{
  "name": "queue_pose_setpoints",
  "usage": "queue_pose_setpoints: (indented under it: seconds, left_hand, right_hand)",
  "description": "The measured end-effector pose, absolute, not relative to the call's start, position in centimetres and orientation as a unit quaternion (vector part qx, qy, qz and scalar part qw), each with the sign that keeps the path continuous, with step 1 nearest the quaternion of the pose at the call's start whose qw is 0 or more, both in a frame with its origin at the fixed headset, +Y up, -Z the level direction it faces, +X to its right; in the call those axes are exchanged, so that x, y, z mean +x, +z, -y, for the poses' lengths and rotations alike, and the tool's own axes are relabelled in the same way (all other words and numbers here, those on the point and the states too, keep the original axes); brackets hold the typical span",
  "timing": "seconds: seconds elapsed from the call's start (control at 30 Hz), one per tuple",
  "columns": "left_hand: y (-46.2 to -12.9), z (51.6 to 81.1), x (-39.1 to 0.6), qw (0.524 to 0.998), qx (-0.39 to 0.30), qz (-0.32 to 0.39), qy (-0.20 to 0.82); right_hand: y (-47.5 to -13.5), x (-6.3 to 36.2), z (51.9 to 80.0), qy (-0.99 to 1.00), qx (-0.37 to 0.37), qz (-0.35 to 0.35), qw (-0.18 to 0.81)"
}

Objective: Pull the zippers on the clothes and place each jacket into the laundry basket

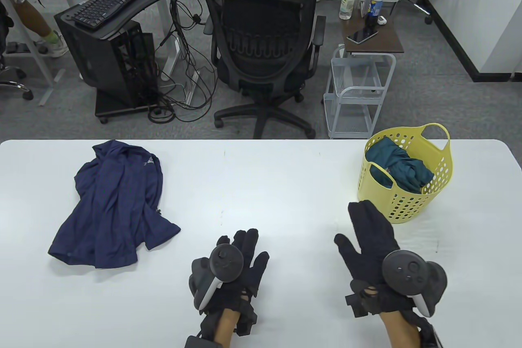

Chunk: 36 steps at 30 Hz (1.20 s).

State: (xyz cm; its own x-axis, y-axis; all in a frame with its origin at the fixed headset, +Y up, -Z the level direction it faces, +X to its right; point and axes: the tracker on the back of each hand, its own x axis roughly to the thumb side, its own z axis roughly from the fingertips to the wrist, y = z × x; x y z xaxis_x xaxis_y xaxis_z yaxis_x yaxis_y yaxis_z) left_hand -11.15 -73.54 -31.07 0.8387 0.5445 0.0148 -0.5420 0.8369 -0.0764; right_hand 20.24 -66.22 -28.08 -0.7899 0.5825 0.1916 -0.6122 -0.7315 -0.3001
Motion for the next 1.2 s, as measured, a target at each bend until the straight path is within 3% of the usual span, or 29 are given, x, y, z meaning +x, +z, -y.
queue_pose_setpoints:
  seconds: [0.17,0.2,0.5,0.73,0.97,1.2]
  left_hand:
    - [-31.2,73.9,-10.6,0.959,-0.046,0.023,0.277]
    - [-31.2,74.0,-10.5,0.960,-0.050,0.025,0.274]
    - [-31.8,74.6,-10.3,0.970,-0.065,0.014,0.236]
    - [-33.6,73.1,-12.4,0.985,-0.050,-0.035,0.163]
    - [-38.8,72.2,-20.7,0.977,-0.066,-0.201,0.018]
    - [-43.1,73.8,-31.1,0.936,-0.098,-0.336,0.046]
  right_hand:
    - [-29.5,20.0,73.2,0.954,0.017,0.086,0.286]
    - [-29.4,20.2,73.6,0.958,0.015,0.067,0.277]
    - [-27.7,20.9,74.0,0.942,0.004,0.148,0.300]
    - [-28.0,20.8,74.8,0.946,0.013,0.133,0.296]
    - [-28.4,21.2,75.1,0.946,0.001,0.121,0.300]
    - [-29.0,20.9,75.4,0.951,-0.007,0.110,0.290]
